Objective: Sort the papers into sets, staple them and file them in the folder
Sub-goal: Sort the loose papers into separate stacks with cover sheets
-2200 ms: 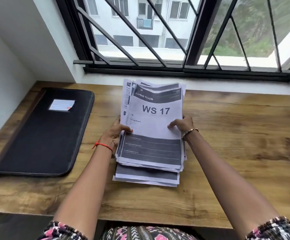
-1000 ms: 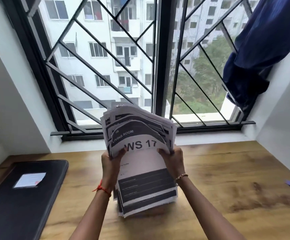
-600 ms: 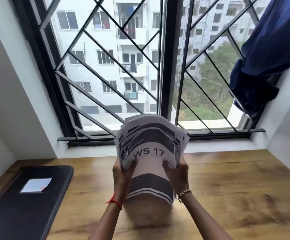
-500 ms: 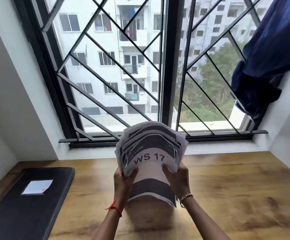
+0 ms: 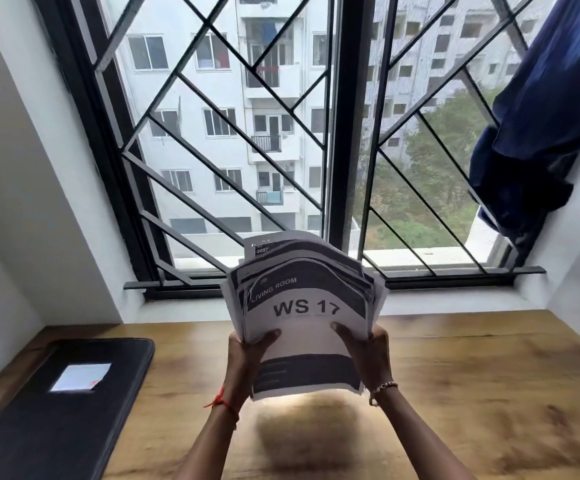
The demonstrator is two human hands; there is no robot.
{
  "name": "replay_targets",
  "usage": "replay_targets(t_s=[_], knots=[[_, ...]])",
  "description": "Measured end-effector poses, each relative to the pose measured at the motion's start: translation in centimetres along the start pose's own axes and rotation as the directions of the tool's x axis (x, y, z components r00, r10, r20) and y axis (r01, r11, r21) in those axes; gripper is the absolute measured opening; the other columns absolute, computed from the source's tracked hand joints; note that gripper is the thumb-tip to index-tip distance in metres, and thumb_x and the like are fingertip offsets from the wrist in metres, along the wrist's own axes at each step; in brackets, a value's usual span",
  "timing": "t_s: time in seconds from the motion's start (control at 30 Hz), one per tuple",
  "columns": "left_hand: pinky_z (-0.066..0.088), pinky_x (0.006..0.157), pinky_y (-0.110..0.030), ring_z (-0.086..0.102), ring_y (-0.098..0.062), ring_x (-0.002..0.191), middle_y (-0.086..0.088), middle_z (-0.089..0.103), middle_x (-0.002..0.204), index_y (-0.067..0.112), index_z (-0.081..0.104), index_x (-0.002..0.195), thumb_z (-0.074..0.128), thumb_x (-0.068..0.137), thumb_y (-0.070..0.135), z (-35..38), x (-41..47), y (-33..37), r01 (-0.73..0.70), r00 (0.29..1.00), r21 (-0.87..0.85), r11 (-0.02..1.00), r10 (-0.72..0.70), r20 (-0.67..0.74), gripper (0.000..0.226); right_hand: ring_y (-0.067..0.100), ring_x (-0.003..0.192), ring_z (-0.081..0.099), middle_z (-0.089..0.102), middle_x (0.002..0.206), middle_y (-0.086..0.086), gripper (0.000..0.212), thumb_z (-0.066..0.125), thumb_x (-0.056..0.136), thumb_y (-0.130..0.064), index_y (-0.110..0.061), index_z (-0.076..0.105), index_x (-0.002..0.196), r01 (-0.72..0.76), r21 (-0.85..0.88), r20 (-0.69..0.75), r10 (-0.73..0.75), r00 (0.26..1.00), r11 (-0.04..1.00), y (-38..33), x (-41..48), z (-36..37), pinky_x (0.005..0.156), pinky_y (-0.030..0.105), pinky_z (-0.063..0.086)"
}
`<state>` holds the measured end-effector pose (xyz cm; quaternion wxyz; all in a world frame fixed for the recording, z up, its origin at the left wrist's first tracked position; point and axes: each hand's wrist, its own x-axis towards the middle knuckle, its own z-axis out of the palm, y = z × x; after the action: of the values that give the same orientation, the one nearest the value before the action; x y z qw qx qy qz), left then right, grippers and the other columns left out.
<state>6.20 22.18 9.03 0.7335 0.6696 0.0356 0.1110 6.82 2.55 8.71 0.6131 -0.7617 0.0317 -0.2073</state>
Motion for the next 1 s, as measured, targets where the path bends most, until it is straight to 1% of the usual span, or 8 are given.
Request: replay_targets(t_s=[0.07, 0.2, 0.37, 0.5, 0.6, 0.7, 0.83, 1.0], knots=[[0.058, 0.064, -0.026, 0.068, -0.007, 0.069, 0.005, 0.073, 0.075, 0.015, 0.065, 0.089, 0.069, 0.074, -0.009, -0.3, 0.1, 0.0, 0.011, 1.0, 0.006, 1.0, -0.011, 0.022, 0.028, 0.026, 0.072, 0.068, 0.071, 0.078, 0.013, 0.015, 0.08, 0.069, -0.014, -0.012, 0.068, 0.078, -0.041, 0.054, 0.043, 0.039, 0.998, 0.998, 0.2, 0.1, -0.5, 0.058, 0.039, 0.058], [0.054, 0.057, -0.021, 0.064, -0.014, 0.069, -0.001, 0.07, 0.081, 0.007, 0.063, 0.092, 0.073, 0.069, -0.01, -1.0, 0.1, -0.8, 0.055, 0.998, 0.005, 0.998, -0.055, 0.005, 0.03, 0.009, 0.071, 0.068, 0.072, 0.085, 0.005, 0.027, 0.08, 0.068, -0.009, -0.009, 0.068, 0.093, -0.09, 0.142, 0.084, 0.079, 0.993, 0.986, 1.3, -0.2, -1.2, 0.06, 0.021, 0.054], [0.058, 0.068, -0.033, 0.068, -0.016, 0.077, -0.004, 0.072, 0.088, 0.013, 0.064, 0.094, 0.078, 0.068, -0.001, -0.9, 0.1, -1.5, 0.073, 0.997, 0.066, 0.995, -0.075, 0.015, 0.033, 0.023, 0.079, 0.067, 0.071, 0.086, 0.007, 0.033, 0.084, 0.063, -0.017, -0.013, 0.066, 0.091, -0.147, 0.022, 0.159, 0.142, 0.977, 0.989, 2.1, 0.2, -0.9, 0.066, 0.038, 0.058], [0.057, 0.075, -0.045, 0.068, -0.025, 0.084, -0.008, 0.072, 0.09, 0.013, 0.066, 0.093, 0.076, 0.072, 0.003, -0.8, 0.1, -1.5, 0.071, 0.997, 0.103, 0.992, -0.071, -0.005, 0.025, 0.029, 0.076, 0.067, 0.071, 0.08, 0.014, 0.041, 0.083, 0.056, -0.041, -0.01, 0.069, 0.078, -0.207, -0.052, 0.157, 0.213, 0.964, 0.977, 2.8, 0.2, -0.5, 0.062, 0.048, 0.054], [0.056, 0.074, -0.045, 0.066, -0.027, 0.082, -0.01, 0.071, 0.087, 0.009, 0.068, 0.09, 0.074, 0.072, -0.001, -0.5, 0.8, -1.0, 0.057, 0.998, 0.102, 0.993, -0.059, 0.009, 0.021, 0.029, 0.07, 0.064, 0.069, 0.079, 0.017, 0.029, 0.083, 0.065, -0.022, 0.0, 0.07, 0.078, -0.202, -0.064, 0.133, 0.209, 0.969, 0.977, 2.4, 1.0, -0.3, 0.062, 0.05, 0.053], [0.057, 0.067, -0.032, 0.066, -0.02, 0.073, -0.009, 0.07, 0.082, 0.004, 0.069, 0.09, 0.072, 0.073, -0.005, -0.4, 1.6, -0.3, 0.075, 0.995, 0.092, 0.993, -0.08, 0.054, 0.02, 0.029, 0.075, 0.067, 0.07, 0.086, 0.017, 0.035, 0.082, 0.066, -0.019, 0.003, 0.069, 0.088, -0.227, -0.059, 0.146, 0.233, 0.961, 0.972, 1.5, 1.8, -0.6, 0.065, 0.045, 0.058], [0.057, 0.063, -0.024, 0.066, -0.021, 0.075, -0.013, 0.069, 0.088, -0.001, 0.064, 0.1, 0.073, 0.071, -0.006, -0.7, 2.1, -0.8, 0.156, 0.982, 0.141, 0.978, -0.168, 0.082, 0.03, 0.023, 0.079, 0.065, 0.068, 0.091, 0.012, 0.029, 0.08, 0.066, -0.004, -0.002, 0.063, 0.09, -0.391, 0.01, 0.23, 0.379, 0.896, 0.92, 1.9, 2.1, -0.9, 0.074, 0.035, 0.055], [0.057, 0.077, -0.041, 0.067, -0.026, 0.084, -0.015, 0.07, 0.098, 0.005, 0.06, 0.103, 0.079, 0.066, 0.001, -1.2, 1.0, -5.9, 0.312, 0.947, 0.309, 0.898, -0.32, -0.027, 0.041, 0.028, 0.086, 0.067, 0.069, 0.1, 0.014, 0.034, 0.082, 0.062, -0.001, -0.002, 0.066, 0.092, -0.529, -0.177, 0.33, 0.556, 0.763, 0.83, 6.7, 1.3, -0.2, 0.082, 0.041, 0.056]])
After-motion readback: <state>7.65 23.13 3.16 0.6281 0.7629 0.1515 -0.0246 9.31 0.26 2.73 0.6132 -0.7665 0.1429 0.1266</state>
